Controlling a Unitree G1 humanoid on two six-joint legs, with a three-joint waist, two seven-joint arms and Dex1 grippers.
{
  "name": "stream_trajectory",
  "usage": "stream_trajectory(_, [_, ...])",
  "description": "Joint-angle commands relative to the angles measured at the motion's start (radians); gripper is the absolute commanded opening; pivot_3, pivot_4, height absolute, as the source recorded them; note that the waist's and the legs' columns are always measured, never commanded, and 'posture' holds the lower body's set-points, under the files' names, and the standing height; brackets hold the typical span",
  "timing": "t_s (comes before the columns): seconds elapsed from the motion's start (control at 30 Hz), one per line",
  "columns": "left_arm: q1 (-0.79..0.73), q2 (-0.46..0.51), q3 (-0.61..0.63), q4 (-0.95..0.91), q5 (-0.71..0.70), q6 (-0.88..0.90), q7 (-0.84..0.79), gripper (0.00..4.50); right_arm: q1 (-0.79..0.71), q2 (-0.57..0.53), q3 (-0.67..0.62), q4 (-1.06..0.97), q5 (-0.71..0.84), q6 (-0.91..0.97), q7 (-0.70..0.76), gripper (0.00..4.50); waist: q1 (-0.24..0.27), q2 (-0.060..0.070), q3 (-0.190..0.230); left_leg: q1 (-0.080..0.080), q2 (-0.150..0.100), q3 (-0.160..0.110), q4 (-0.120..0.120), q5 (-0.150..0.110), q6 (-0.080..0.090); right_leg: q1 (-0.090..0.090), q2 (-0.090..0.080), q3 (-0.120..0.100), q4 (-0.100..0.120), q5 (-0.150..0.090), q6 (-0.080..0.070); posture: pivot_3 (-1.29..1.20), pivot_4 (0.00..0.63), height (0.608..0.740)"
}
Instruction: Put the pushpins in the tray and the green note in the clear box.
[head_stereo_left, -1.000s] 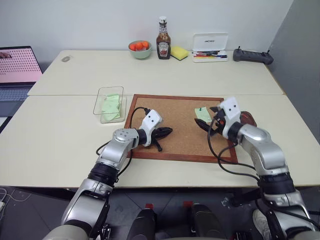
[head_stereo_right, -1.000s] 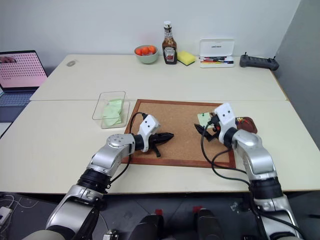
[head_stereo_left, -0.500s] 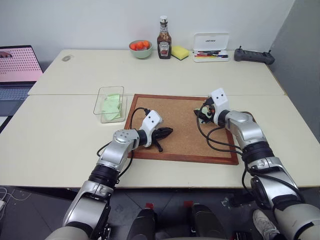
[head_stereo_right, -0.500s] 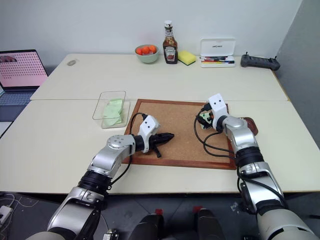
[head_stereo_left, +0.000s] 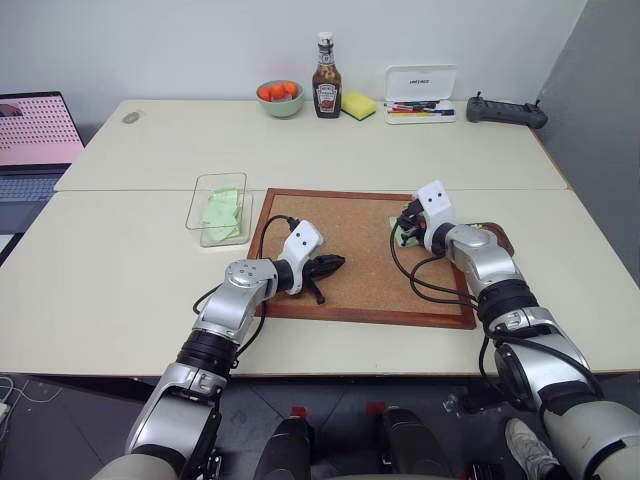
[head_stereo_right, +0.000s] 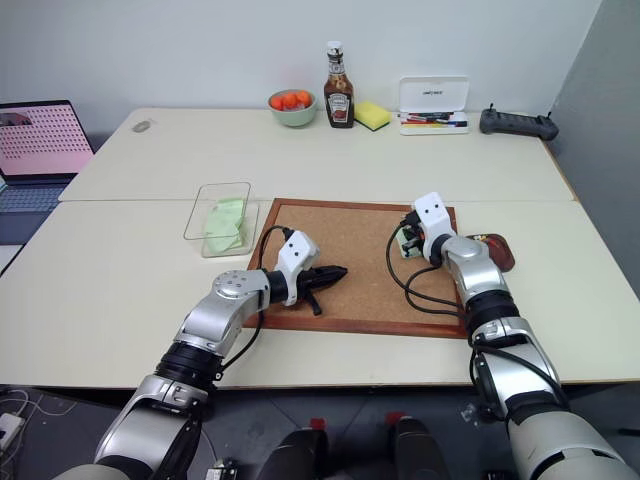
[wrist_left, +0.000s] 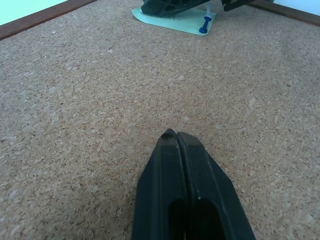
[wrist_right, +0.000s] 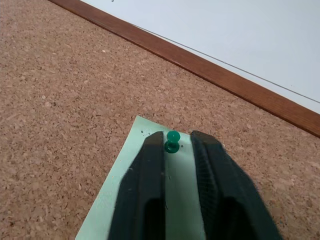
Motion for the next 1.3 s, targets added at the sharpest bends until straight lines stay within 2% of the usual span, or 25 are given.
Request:
stream_trajectory(0.03, [0.022,-0.003,-0.014,0.006,0.024,0.032,0.001,0.0,-0.027,-0.002,-0.023,-0.022,0.003,-0.025,0.0,0.03,0.0,0.0,0.0,0.0,0.0,0.0,0.0,0.0,0.0,0.0,0.0,0.0,0.0,0.0,0.0,0.0,0.15,0.74])
stream_trajectory(0.73, [0.014,-0.011,-0.019,0.035,0.04,0.073,0.015,0.0,-0.011,-0.006,-0.047,-0.149,0.027,0.021,0.01,0.03,-0.003,0.0,0.0,0.0,0.0,0.0,0.0,0.0,0.0,0.0,0.0,0.0,0.0,0.0,0.0,0.0,0.15,0.74])
stream_trajectory(0.93, [0.015,-0.013,-0.021,0.039,0.045,0.074,0.017,0.0,0.013,-0.02,-0.063,-0.238,0.042,0.066,0.007,0.03,-0.002,0.0,0.0,0.0,0.0,0.0,0.0,0.0,0.0,0.0,0.0,0.0,0.001,0.0,0.0,0.0,0.15,0.74])
stream_trajectory(1.17, [0.023,-0.008,-0.023,0.027,0.047,0.078,0.013,0.0,0.125,-0.123,-0.1,-0.508,0.058,0.199,0.023,0.03,0.004,0.0,0.0,0.0,0.0,0.0,0.0,0.0,0.0,0.0,0.0,0.0,0.0,0.0,0.0,0.0,0.15,0.74])
stream_trajectory(1.3, [0.02,-0.01,-0.029,0.033,0.051,0.071,0.009,0.0,0.24,-0.264,-0.097,-0.624,0.005,0.222,0.054,0.03,0.005,0.0,0.0,0.0,0.0,0.0,0.0,0.0,0.0,0.0,0.0,0.0,0.0,0.0,0.0,0.0,0.15,0.74])
